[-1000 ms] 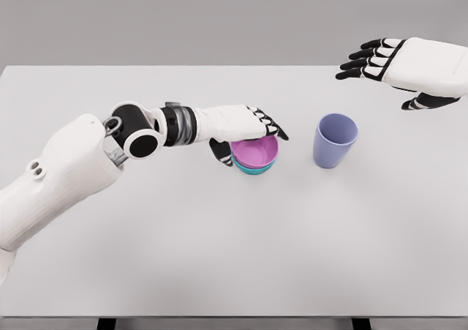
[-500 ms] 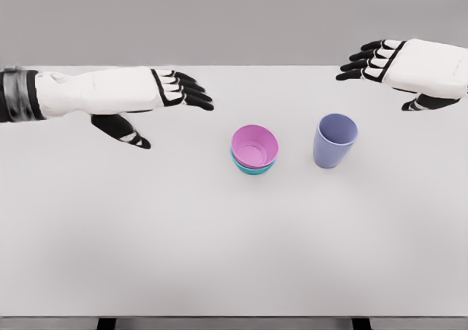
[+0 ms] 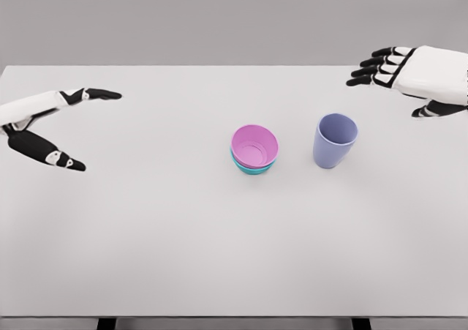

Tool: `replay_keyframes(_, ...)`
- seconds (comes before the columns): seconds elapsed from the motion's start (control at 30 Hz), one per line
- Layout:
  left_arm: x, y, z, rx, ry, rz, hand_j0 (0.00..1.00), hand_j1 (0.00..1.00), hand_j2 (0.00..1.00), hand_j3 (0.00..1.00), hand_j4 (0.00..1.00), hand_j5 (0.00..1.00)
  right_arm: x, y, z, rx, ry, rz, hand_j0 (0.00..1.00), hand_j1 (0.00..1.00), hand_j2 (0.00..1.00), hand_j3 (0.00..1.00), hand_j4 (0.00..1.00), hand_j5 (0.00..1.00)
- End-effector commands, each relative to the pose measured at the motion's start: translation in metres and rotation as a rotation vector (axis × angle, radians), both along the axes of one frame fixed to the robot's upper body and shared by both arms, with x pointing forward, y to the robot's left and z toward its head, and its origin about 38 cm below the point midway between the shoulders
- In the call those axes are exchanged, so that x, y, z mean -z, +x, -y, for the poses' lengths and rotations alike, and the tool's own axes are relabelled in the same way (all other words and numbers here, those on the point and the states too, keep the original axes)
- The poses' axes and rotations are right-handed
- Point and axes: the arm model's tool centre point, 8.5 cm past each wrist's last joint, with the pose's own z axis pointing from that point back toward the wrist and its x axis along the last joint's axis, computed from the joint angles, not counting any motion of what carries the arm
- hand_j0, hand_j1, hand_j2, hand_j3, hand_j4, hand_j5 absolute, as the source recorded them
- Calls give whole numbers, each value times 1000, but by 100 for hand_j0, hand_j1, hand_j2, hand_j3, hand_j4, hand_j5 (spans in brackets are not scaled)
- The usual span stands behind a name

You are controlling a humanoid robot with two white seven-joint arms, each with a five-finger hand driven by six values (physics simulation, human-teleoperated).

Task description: Stacking bowl and cup with both arms

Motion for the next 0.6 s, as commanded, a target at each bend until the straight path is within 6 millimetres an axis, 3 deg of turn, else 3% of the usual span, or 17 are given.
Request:
replay_keyframes(0.0, -2, 2, -9, -30, 0, -2, 100, 100, 100, 100, 100, 100, 7, 0, -6, -14, 8, -16, 100, 100, 100, 100, 100, 100)
replay_keyframes(0.17, 3, 6, -17, -58, 4, -13, 100, 100, 100, 100, 100, 100, 2, 0, -9, -22, -29, 1, 100, 100, 100, 100, 100, 100)
replay_keyframes(0.4, 6, 6, -16, -57, -2, -17, 100, 100, 100, 100, 100, 100, 51, 26, -28, -28, -95, -98, 100, 100, 100, 100, 100, 100)
replay_keyframes(0.57, 7, 5, -16, -58, -2, -18, 100, 100, 100, 100, 100, 100, 66, 36, -29, -17, -121, -138, 100, 100, 100, 100, 100, 100)
